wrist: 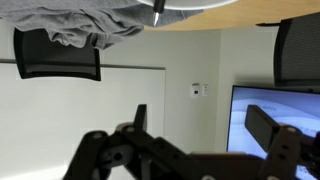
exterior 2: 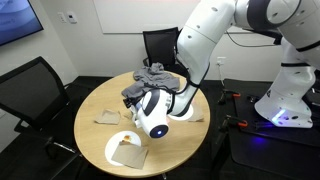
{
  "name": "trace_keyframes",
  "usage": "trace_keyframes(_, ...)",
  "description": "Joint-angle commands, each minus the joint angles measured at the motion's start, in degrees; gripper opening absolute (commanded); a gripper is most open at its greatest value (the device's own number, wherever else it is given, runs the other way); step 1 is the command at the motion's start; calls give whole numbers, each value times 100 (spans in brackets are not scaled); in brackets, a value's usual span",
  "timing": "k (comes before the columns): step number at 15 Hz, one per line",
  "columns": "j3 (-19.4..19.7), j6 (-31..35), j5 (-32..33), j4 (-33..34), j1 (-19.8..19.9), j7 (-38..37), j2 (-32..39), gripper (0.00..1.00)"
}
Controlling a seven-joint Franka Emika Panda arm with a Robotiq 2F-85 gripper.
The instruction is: Pick up the pen and put it in the cup
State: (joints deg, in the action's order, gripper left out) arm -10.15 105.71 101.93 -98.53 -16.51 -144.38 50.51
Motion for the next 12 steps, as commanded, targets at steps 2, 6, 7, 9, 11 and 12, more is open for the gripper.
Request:
trace_keyframes(2, -181, -315, -227, -667, -5, -140, -882, 100)
trace_keyframes(6, -302, -523, -533, -1104, -10, -82, -1546, 100)
trace_keyframes(7, -339, -531, -636, -1219, 2, -7, -1722, 100)
trace_keyframes(9, -379, -583, -778, -1430, -11, 8, -2036, 100)
trace_keyframes(11, -408, -618, -881, -1618, -33, 8, -2318, 100)
trace_keyframes(12, -427, -619, -911, -1716, -40, 2, -2463, 100)
